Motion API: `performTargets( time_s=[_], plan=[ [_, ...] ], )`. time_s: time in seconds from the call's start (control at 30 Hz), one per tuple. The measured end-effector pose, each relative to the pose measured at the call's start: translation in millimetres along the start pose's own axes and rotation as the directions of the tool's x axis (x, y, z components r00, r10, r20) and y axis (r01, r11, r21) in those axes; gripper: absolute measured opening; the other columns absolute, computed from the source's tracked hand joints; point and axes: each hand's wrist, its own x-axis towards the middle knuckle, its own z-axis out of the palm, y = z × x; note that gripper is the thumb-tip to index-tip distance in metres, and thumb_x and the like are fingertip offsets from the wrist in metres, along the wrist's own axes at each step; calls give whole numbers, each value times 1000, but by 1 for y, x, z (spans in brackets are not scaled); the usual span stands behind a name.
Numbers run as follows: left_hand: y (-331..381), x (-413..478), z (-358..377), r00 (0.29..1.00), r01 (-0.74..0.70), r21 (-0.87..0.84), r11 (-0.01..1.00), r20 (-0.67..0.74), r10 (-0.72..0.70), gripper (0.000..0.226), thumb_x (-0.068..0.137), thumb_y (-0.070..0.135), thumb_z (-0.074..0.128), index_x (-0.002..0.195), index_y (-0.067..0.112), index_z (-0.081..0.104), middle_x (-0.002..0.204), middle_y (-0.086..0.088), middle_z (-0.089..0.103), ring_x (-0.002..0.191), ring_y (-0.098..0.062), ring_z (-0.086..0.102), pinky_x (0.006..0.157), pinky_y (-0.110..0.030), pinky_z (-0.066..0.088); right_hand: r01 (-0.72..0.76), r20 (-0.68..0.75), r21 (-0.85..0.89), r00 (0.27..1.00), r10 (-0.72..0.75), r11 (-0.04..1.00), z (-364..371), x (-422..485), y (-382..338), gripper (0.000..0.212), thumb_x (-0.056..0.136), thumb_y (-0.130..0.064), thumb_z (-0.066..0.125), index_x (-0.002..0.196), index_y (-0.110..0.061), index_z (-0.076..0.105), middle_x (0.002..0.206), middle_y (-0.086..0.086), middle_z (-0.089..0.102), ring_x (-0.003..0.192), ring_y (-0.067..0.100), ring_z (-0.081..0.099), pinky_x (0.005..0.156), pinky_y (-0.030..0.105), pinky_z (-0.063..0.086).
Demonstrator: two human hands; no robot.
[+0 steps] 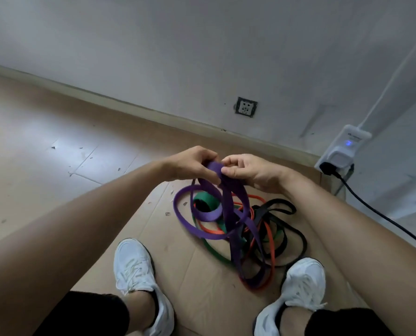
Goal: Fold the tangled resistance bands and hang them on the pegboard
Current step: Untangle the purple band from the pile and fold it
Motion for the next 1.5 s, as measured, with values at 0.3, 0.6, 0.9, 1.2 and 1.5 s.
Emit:
performTargets(
  time_s=[0.3, 0.6, 0.9, 1.2, 1.5],
  plan=[
    [28, -25, -57, 985, -113, -10, 994, -130, 110, 19, 76, -10, 75, 87, 1, 65, 71, 1, 63, 63, -8, 59, 61, -17, 46, -15, 31, -66, 999, 17, 998, -1, -7, -14, 47, 96, -35, 57, 125, 1, 65, 128, 28, 64, 124, 44, 59, 116, 58, 37],
    [-14, -18, -32, 957, -109, -125, 986, -283, 70, 39, 63, 21, 80, 96, 6, 65, 85, -5, 63, 76, -15, 60, 68, -25, 48, 51, -120, 42, 992, -46, 998, -5, -21, -32, 6, 101, -9, 56, 104, -7, 61, 100, 17, 66, 80, 21, 66, 75, 31, 58],
    [-32, -15, 5, 944, -47, -69, 996, -328, 22, 53, 79, 47, 82, 126, 26, 67, 122, 9, 68, 114, -12, 63, 91, -34, 55, 189, -277, 187, 952, -133, 964, -1, -19, -19, 13, 96, -1, 60, 107, -8, 59, 87, 17, 72, 74, 22, 72, 73, 30, 62],
    [-7, -6, 41, 911, -107, -341, 934, -410, -45, 15, 98, 26, 65, 101, 16, 76, 92, -6, 78, 86, -19, 73, 80, -32, 59, 195, -391, 296, 918, -68, 935, 10, -16, -14, 17, 102, -3, 50, 103, -14, 62, 87, 4, 71, 76, 18, 66, 71, 36, 55],
    [15, 3, 45, 864, -237, -479, 845, -501, -41, 26, 101, 4, 50, 109, 8, 74, 96, -11, 75, 88, -21, 70, 76, -26, 57, 222, -447, 118, 882, -148, 968, 9, -17, -18, 17, 92, 0, 68, 107, -6, 70, 98, 11, 74, 85, 20, 73, 72, 34, 60]
  ],
)
